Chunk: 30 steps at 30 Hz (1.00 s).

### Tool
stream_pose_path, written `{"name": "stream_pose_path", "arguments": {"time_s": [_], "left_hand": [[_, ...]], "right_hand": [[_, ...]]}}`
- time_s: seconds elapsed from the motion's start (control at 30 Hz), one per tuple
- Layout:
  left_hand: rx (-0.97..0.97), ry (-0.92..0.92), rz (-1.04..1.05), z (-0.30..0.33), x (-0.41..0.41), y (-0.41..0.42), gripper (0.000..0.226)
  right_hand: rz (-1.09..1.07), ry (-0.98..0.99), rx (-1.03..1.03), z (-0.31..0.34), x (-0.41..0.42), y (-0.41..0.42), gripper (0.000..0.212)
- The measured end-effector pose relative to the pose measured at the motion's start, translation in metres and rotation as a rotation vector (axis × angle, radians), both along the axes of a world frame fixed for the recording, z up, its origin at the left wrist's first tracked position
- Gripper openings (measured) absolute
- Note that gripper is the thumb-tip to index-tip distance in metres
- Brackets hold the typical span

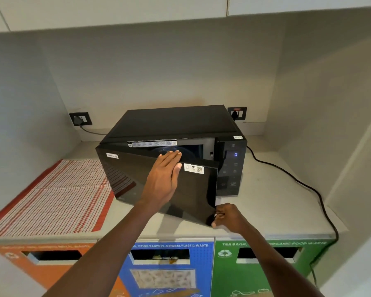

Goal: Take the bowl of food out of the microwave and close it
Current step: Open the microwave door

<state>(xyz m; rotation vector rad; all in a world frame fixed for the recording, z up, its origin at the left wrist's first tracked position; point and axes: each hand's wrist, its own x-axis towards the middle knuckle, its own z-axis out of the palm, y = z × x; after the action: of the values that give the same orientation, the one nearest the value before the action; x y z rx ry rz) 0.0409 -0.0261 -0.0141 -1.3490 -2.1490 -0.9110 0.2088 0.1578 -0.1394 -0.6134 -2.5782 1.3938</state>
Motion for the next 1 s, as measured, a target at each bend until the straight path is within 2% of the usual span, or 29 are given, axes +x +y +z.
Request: {"name": "stream_pose_path", "arguments": {"time_s": [0.33,0.53,0.7,0.93,1.0], "left_hand": [[-0.09,-0.052,-0.101,0.004,0.02,-0.075,0.045],[-0.156,-0.151,-0.129,0.011,0.026,-0.125,0.048],[-0.092,-0.278,-0.172,0.019,0.035,-0.163,0.046],[-0.012,-0.451,-0.139,0.036,0.037,-0.213,0.045],[-0.001,-0.484,-0.106,0.037,0.035,-0.225,0.049]], "right_hand": [[0.015,-0.025,-0.079,-0.005,0.028,-0.081,0.035],[-0.031,0.055,-0.132,-0.003,0.04,-0.144,0.019],[-0.084,0.166,-0.165,-0.004,0.043,-0.195,0.013],[-0.071,0.168,-0.123,-0.011,0.035,-0.265,0.021],[-0.044,0.175,-0.13,-0.012,0.031,-0.286,0.017]]}}
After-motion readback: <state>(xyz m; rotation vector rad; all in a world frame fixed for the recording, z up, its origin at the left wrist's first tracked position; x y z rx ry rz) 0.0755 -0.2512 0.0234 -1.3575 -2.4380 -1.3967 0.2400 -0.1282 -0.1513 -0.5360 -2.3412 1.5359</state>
